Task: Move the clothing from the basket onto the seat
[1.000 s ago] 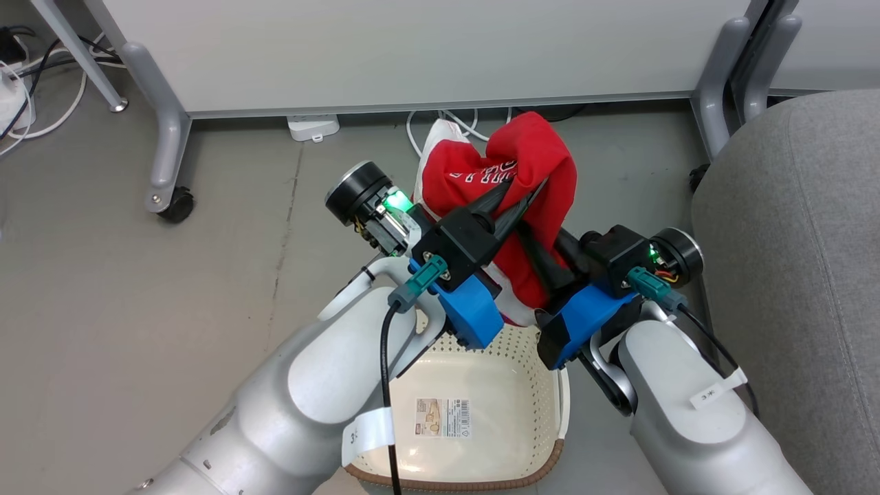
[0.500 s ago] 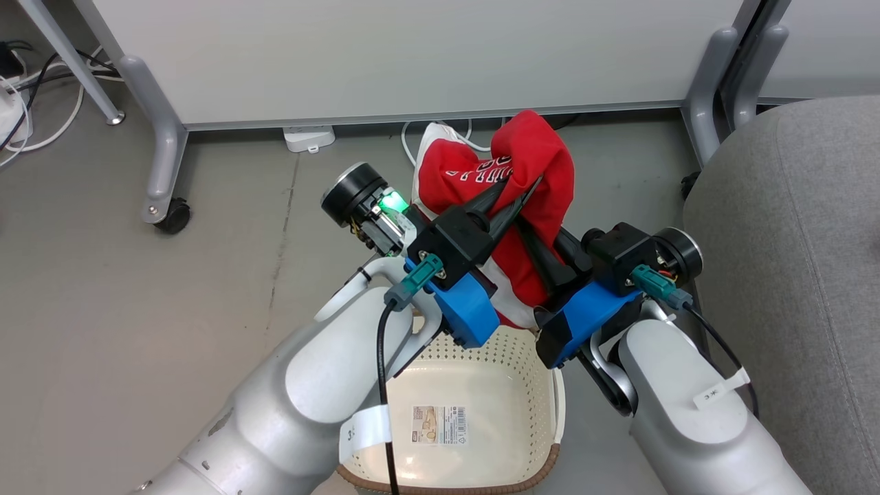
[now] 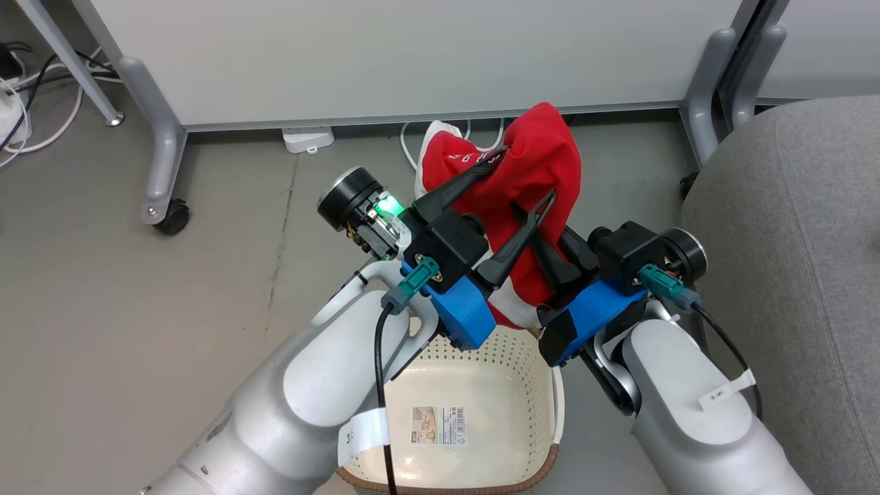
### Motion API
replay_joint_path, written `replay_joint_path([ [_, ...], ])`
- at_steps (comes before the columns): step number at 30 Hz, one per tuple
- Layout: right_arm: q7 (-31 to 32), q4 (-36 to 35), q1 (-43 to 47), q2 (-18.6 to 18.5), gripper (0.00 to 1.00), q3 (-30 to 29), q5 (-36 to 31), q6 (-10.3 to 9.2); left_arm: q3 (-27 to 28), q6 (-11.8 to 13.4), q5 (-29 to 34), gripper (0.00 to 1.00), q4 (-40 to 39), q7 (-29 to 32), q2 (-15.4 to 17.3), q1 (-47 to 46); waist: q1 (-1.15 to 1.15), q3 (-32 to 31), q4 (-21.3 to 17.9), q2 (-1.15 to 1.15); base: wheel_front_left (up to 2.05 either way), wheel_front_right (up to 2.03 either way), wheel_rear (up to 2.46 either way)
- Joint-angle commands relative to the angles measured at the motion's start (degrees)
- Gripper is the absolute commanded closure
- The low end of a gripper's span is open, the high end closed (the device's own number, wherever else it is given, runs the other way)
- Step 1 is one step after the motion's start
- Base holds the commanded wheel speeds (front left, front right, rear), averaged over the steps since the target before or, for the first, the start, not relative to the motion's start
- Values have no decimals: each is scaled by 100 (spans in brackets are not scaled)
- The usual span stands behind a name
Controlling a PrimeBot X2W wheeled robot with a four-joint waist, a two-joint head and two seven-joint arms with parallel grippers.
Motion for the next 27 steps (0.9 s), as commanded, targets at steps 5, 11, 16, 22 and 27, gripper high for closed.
replay_joint_path([
  [5, -19, -153, 98, -4, 100, -158, 96, 1, 87, -35, 64, 0, 2, -27, 39, 93, 0, 36, -88, 0, 0, 0, 0],
  [11, -19, -353, 128, -5, 100, -359, 39, 1, 148, -15, 133, 0, -68, -27, 69, 161, 0, 123, -286, 0, 0, 0, 0],
  [16, -19, -529, 165, -5, 100, -600, -94, 1, 197, -8, 142, 0, -126, -27, 98, 263, 0, 196, -526, 0, 0, 0, 0],
  [22, -19, -765, 228, -5, 100, -1083, -310, 1, 263, -4, 183, 0, -173, -27, 154, 334, 0, 344, -880, 0, 0, 0, 0],
  [27, -19, -1011, 317, -2, 100, -1528, -468, 1, 296, 0, 228, 0, -218, -27, 205, 358, 0, 479, -1234, 0, 0, 0, 0],
])
